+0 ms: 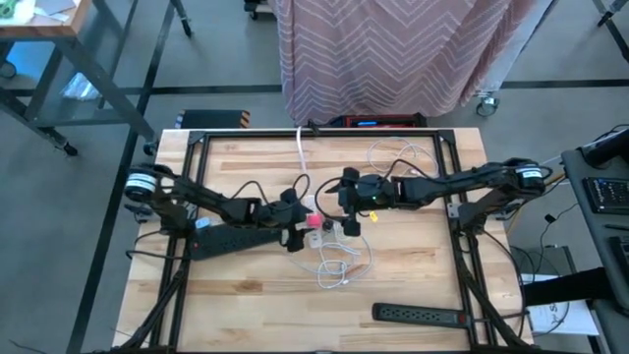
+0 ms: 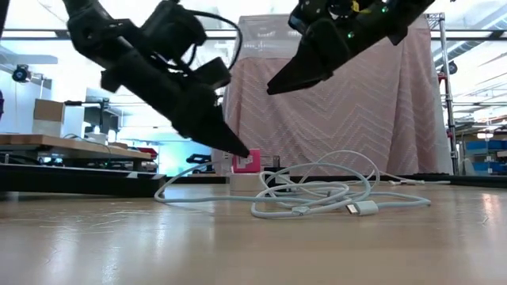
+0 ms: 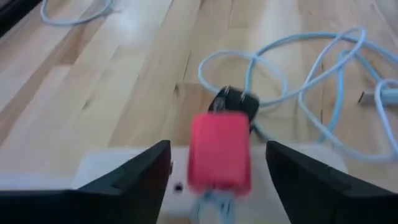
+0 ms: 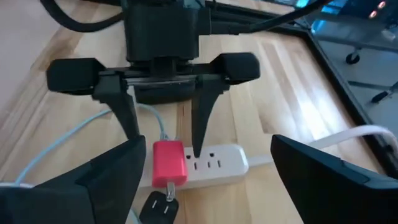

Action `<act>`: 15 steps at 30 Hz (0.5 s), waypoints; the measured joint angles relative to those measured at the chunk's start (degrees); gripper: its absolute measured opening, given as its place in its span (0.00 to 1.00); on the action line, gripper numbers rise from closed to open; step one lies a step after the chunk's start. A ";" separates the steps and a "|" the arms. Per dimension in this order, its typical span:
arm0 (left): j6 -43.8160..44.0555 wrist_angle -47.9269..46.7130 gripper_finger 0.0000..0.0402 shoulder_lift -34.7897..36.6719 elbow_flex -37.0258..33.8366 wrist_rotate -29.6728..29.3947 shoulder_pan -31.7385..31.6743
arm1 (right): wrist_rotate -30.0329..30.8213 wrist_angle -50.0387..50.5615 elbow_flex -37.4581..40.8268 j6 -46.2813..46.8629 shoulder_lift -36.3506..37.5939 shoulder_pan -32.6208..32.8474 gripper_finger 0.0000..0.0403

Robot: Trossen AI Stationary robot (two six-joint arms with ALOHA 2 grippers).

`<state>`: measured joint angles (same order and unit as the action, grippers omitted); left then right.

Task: Insert USB
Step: Insert the pink charger adapter into the white outlet extension

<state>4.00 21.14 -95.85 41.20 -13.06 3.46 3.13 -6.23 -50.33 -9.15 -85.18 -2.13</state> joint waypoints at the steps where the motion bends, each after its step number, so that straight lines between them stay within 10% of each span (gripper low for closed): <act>1: -0.10 -0.97 0.63 -0.74 1.05 0.02 0.00 | -0.03 -0.05 0.02 0.17 -0.36 0.02 0.84; 15: -3.82 -12.88 0.37 -5.89 9.67 -0.04 -0.17 | -0.12 1.89 0.66 -0.94 -2.65 0.24 0.71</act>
<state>0.18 8.26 -101.74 50.87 -13.10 3.29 3.01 -4.35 -49.66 -10.09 -87.83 -1.89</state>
